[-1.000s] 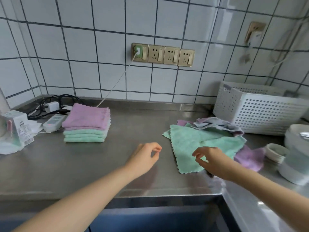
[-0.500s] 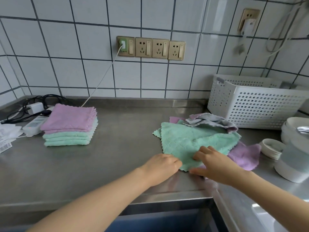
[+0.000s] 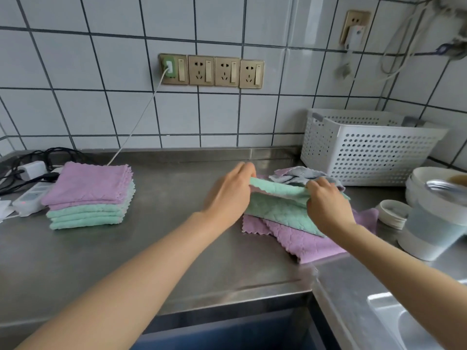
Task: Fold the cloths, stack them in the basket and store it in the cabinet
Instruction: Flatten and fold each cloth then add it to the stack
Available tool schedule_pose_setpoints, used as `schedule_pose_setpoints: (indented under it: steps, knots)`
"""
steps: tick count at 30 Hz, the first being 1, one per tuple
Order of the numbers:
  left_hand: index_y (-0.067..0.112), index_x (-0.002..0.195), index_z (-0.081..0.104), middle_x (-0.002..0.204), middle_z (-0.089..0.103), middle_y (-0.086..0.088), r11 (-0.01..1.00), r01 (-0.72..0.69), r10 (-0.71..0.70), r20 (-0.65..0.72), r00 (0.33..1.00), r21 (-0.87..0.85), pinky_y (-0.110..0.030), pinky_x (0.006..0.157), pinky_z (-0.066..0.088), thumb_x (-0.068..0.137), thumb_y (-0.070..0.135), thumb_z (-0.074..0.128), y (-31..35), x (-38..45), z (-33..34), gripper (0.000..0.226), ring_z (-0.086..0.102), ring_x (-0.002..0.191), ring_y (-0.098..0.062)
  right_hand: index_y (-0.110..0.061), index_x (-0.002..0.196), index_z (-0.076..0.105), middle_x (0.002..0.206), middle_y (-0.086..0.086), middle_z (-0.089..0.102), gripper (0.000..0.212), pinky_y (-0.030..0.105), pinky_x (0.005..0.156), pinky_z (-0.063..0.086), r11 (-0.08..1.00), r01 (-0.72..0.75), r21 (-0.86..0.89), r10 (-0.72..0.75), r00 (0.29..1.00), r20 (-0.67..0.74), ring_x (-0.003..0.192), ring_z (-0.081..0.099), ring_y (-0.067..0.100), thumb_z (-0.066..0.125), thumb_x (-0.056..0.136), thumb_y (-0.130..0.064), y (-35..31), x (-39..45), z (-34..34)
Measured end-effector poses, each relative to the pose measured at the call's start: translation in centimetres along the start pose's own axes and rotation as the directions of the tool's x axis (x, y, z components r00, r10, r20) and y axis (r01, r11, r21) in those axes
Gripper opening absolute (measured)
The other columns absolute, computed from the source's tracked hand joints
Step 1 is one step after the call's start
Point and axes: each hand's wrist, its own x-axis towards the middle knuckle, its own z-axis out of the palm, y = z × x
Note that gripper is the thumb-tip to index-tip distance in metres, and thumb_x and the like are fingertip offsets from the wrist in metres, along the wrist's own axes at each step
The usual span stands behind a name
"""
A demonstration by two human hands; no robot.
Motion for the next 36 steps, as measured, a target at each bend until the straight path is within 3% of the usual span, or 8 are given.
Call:
schedule_pose_setpoints:
  steps: [7, 12, 18, 25, 29, 31, 33, 36]
  knots:
    - [0.002, 0.083, 0.056, 0.086, 0.055, -0.011, 0.991, 0.009, -0.028, -0.143, 0.989, -0.132, -0.030, 0.069, 0.035, 0.072, 0.002, 0.034, 0.1, 0.9, -4.3, 0.024, 0.050, 0.076, -0.026, -0.004, 0.104, 0.055, 0.099, 0.012, 0.059, 0.026, 0.031, 0.071, 0.036, 0.901, 0.017, 0.434, 0.028, 0.995, -0.097, 0.086, 0.049, 0.025, 0.037, 0.085, 0.002, -1.6, 2.6, -3.8]
    - [0.008, 0.087, 0.063, 0.080, 0.063, -0.002, 0.957, 0.154, -0.192, -0.138, 0.972, -0.247, -0.024, 0.064, 0.036, 0.081, 0.006, 0.057, -1.3, 1.2, -8.7, 0.008, 0.054, 0.072, -0.014, -0.012, 0.115, 0.044, 0.105, 0.004, 0.049, 0.039, 0.034, 0.078, 0.038, 0.894, 0.377, 0.241, -0.363, 0.926, -0.102, 0.093, 0.040, 0.022, 0.051, 0.082, -0.031, -4.2, 0.5, -5.8]
    - [0.015, 0.089, 0.070, 0.088, 0.064, -0.001, 0.950, 0.183, -0.217, -0.112, 0.970, -0.255, -0.025, 0.067, 0.042, 0.081, 0.000, 0.061, -3.7, -0.9, -13.5, 0.020, 0.057, 0.075, -0.012, -0.007, 0.126, 0.041, 0.111, 0.010, 0.047, 0.050, 0.039, 0.084, 0.042, 0.895, 0.408, 0.180, -0.390, 0.912, -0.126, 0.098, 0.045, 0.027, 0.050, 0.077, 0.001, -7.1, 0.0, -4.7]
    - [0.028, 0.080, 0.068, 0.085, 0.073, 0.009, 0.874, 0.331, -0.361, -0.022, 0.932, -0.355, -0.028, 0.078, 0.047, 0.084, -0.007, 0.058, -6.7, -4.0, -17.7, 0.037, 0.064, 0.085, -0.013, -0.015, 0.104, 0.035, 0.107, 0.013, 0.057, 0.033, 0.047, 0.067, 0.050, 0.857, 0.333, 0.392, -0.276, 0.941, -0.195, 0.085, 0.057, 0.038, 0.048, 0.079, 0.003, -9.4, 0.3, -5.8]
    - [0.028, 0.077, 0.072, 0.075, 0.066, 0.000, 0.690, 0.402, -0.486, 0.025, 0.873, -0.601, -0.030, 0.063, 0.043, 0.086, -0.011, 0.053, -8.2, -5.4, -19.7, 0.044, 0.055, 0.069, -0.017, -0.013, 0.078, 0.053, 0.069, 0.005, 0.057, 0.008, 0.033, 0.056, 0.044, 0.813, 0.328, 0.480, -0.289, 0.945, -0.156, 0.063, 0.053, 0.023, 0.058, 0.083, -0.008, -10.5, 0.9, -7.1]
    - [0.022, 0.078, 0.071, 0.070, 0.070, 0.004, 0.585, 0.401, -0.514, 0.060, 0.856, -0.705, -0.020, 0.053, 0.050, 0.083, -0.008, 0.056, -8.2, -6.1, -20.8, 0.034, 0.062, 0.060, -0.010, -0.002, 0.071, 0.054, 0.057, 0.010, 0.055, 0.013, 0.028, 0.047, 0.041, 0.703, 0.216, 0.678, -0.237, 0.969, -0.064, 0.051, 0.047, 0.016, 0.053, 0.083, -0.004, -11.2, 1.0, -8.2]
    - [0.020, 0.078, 0.072, 0.071, 0.072, 0.003, 0.494, 0.370, -0.530, 0.065, 0.846, -0.787, -0.019, 0.055, 0.053, 0.076, 0.004, 0.061, -8.5, -6.5, -22.0, 0.020, 0.067, 0.061, -0.008, 0.014, 0.074, 0.049, 0.058, 0.017, 0.046, 0.023, 0.023, 0.041, 0.037, 0.457, 0.042, 0.889, -0.147, 0.989, 0.029, 0.050, 0.044, 0.016, 0.055, 0.087, -0.003, -11.7, 1.4, -9.2]
    - [0.018, 0.074, 0.076, 0.072, 0.073, 0.004, 0.386, 0.332, -0.546, 0.077, 0.834, -0.861, -0.017, 0.057, 0.055, 0.082, 0.013, 0.058, -9.5, -6.7, -22.7, 0.020, 0.068, 0.062, -0.007, 0.008, 0.078, 0.061, 0.067, 0.016, 0.058, 0.028, 0.024, 0.050, 0.043, 0.085, -0.222, 0.971, -0.121, 0.965, 0.232, 0.056, 0.056, 0.022, 0.064, 0.088, -0.017, -12.5, 2.5, -9.9]
